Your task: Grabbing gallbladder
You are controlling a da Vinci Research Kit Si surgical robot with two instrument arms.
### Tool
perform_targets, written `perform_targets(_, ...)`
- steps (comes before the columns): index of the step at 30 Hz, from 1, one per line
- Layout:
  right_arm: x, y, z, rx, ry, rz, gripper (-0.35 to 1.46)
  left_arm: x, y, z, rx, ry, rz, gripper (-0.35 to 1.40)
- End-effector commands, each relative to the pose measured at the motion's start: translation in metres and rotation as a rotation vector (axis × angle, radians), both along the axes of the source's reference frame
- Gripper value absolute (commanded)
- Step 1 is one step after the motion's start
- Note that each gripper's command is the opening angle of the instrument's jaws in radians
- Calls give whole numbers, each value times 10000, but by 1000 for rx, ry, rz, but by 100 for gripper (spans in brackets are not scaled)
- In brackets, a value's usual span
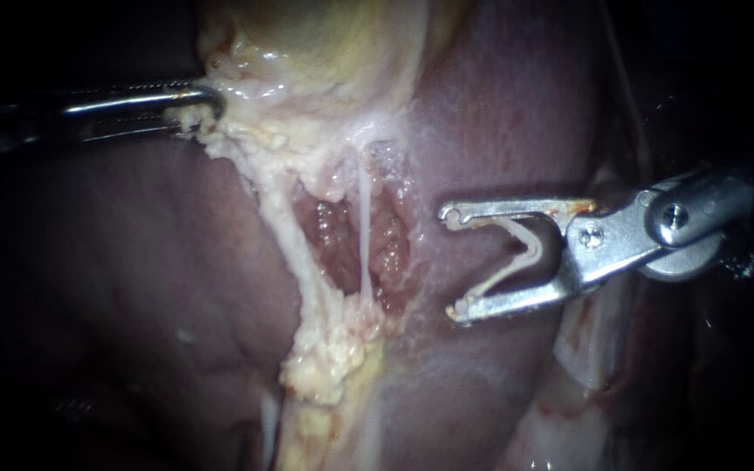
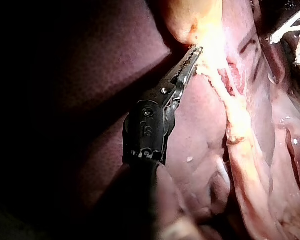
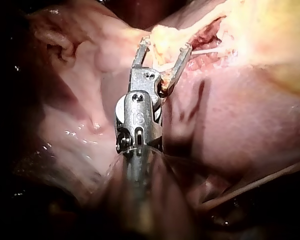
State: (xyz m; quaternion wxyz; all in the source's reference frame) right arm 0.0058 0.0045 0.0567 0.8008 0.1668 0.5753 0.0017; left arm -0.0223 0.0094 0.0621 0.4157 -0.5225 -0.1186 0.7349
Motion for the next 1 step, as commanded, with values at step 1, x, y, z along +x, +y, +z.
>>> perform_targets(1,0,0,0,0,0,0,50,-2,-1,1,-1,-2,2,-35)
